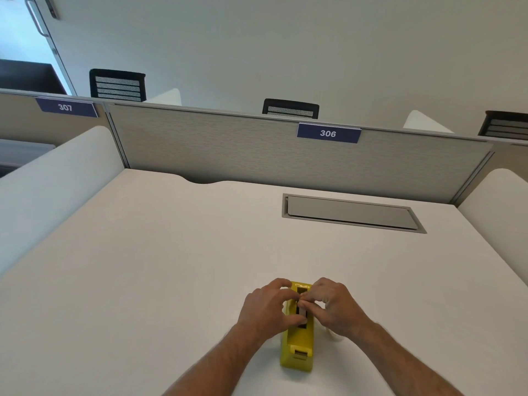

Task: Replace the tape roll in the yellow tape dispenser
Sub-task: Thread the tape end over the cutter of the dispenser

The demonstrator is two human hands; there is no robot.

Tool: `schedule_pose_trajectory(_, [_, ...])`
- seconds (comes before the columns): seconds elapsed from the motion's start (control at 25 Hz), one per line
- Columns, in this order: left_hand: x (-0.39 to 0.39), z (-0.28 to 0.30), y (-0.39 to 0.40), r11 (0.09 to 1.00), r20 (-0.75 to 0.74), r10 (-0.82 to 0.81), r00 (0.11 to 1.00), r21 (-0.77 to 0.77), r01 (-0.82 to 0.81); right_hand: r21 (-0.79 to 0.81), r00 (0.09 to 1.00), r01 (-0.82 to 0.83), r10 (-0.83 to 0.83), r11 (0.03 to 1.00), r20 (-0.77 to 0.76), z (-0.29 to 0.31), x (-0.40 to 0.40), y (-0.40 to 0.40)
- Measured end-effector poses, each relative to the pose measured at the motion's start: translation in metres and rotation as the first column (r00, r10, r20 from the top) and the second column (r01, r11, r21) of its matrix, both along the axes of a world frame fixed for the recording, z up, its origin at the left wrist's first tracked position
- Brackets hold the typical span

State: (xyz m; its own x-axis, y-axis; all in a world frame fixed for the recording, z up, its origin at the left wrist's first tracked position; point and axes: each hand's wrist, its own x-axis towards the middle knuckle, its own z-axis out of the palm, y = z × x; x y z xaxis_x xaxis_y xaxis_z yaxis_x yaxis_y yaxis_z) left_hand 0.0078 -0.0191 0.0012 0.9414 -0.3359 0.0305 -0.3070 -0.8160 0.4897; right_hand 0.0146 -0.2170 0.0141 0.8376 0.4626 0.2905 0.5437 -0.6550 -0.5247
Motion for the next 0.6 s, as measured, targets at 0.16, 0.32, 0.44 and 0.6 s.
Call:
schedule_pose_trajectory(0.16, [0.0004,0.0010,-0.0001,1.000,-0.002,-0.005,1.000,0.002,0.005,-0.010,1.000,-0.008,0.008,1.000,0.013,-0.0015,0.0015,-0.0006])
schedule_pose_trajectory(0.32, [0.0005,0.0025,-0.0001,1.000,-0.001,-0.009,1.000,0.006,0.009,-0.006,0.999,-0.012,0.012,1.000,0.039,-0.0032,0.0027,-0.0005])
schedule_pose_trajectory(0.44, [0.0000,0.0022,0.0000,1.000,0.000,-0.007,1.000,0.008,0.007,-0.013,0.998,-0.009,0.009,1.000,0.054,-0.0048,0.0041,0.0000])
schedule_pose_trajectory(0.6, [0.0001,0.0031,-0.0001,1.000,-0.001,-0.011,1.000,0.009,0.011,-0.021,0.998,-0.007,0.009,1.000,0.069,-0.0065,0.0044,0.0002])
